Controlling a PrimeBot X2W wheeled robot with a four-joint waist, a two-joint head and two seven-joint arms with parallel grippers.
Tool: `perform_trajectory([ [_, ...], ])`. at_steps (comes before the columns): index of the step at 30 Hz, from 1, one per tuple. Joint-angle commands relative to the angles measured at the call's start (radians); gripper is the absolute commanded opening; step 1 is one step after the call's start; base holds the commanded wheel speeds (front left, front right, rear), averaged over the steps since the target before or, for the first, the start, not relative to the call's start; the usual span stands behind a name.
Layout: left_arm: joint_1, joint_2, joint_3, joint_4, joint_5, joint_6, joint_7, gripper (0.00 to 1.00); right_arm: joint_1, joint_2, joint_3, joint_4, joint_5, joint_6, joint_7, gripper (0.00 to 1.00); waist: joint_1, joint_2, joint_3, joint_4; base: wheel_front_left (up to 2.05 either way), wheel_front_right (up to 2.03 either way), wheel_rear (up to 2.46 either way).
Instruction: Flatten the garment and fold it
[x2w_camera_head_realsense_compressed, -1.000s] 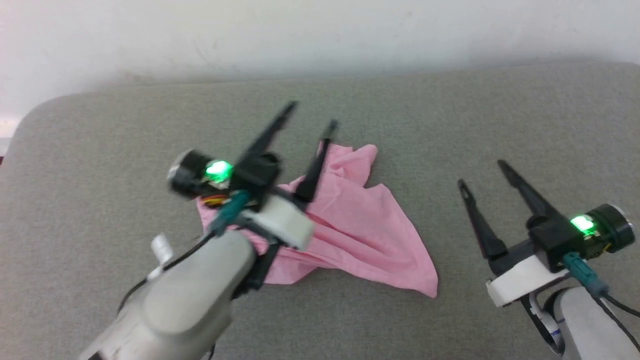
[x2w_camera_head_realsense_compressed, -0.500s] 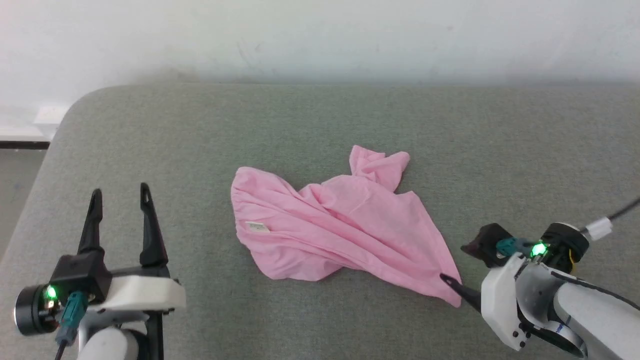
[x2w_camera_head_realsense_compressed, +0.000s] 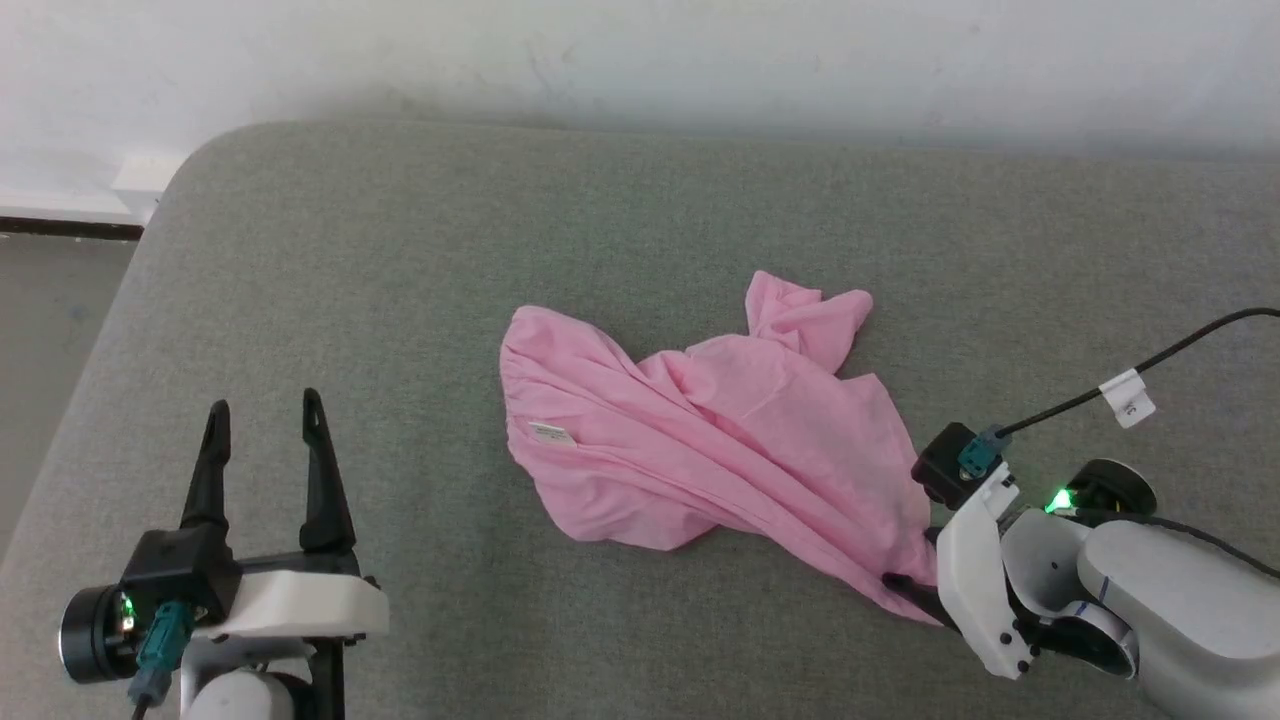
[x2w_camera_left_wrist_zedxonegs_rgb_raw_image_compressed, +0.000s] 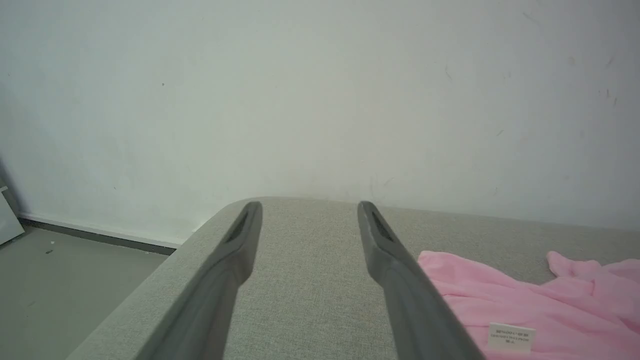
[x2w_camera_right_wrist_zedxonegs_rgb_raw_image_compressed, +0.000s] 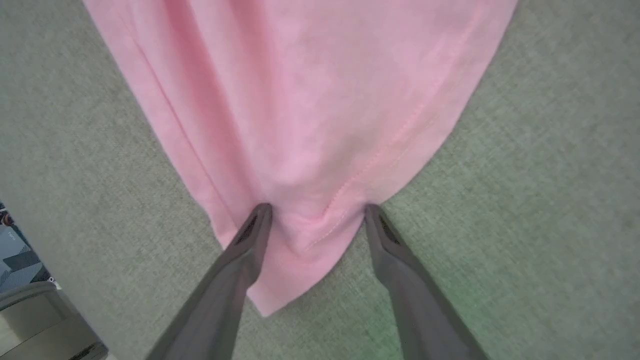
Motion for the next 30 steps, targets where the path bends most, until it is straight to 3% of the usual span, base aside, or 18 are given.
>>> perform_trajectory([
  [1,-0.022,-0.007,0.016,0.01,0.018,-0.015,-0.005,1.0,0.048,0.037,0.06,0.034,0.018,-0.001,0.008,1.0,0.0002,-0.0001,0.005,0.0,0.0,0.0,0.0],
  [2,-0.025,-0.009,0.023,0.017,0.024,-0.024,-0.005,1.0,0.048,0.042,0.066,0.038,0.028,-0.001,-0.008,0.32,0.0002,-0.0001,0.003,-0.006,0.0,0.0,0.0],
  [3,-0.028,-0.007,0.03,0.024,0.03,-0.034,-0.005,1.0,0.044,0.043,0.07,0.042,0.031,-0.001,-0.031,0.0,0.0002,-0.0001,0.0,-0.013,0.0,0.0,0.0],
  [5,-0.033,-0.005,0.036,0.031,0.037,-0.044,-0.005,1.0,0.035,0.04,0.073,0.046,0.025,-0.001,-0.06,0.0,0.0002,-0.0001,-0.003,-0.02,0.0,0.0,0.0],
  [11,-0.093,0.035,0.042,0.071,0.078,-0.113,-0.005,1.0,0.005,-0.005,0.021,0.046,-0.01,-0.001,-0.292,0.0,0.0002,-0.0001,-0.038,-0.053,0.0,0.0,0.0],
  [18,-0.138,0.064,0.055,0.089,0.092,-0.149,-0.005,1.0,0.075,-0.088,-0.164,-0.049,-0.031,-0.001,-0.489,0.0,0.0002,-0.0001,-0.073,-0.091,0.0,0.0,0.0],
  [21,-0.129,0.059,0.057,0.094,0.092,-0.156,-0.005,1.0,0.153,-0.128,-0.268,-0.075,-0.048,-0.001,-0.514,0.0,0.0002,-0.0001,-0.076,-0.1,0.0,0.0,0.0],
  [25,-0.109,0.041,0.054,0.1,0.093,-0.159,-0.005,1.0,0.303,-0.152,-0.347,-0.071,-0.097,-0.001,-0.468,0.0,0.0002,-0.0001,-0.073,-0.102,0.0,0.0,0.0],
  [30,-0.11,0.03,0.055,0.113,0.097,-0.173,-0.005,1.0,0.484,-0.095,-0.396,-0.019,-0.122,-0.001,-0.402,0.0,0.0002,-0.0001,-0.069,-0.093,0.0,0.0,0.0],
])
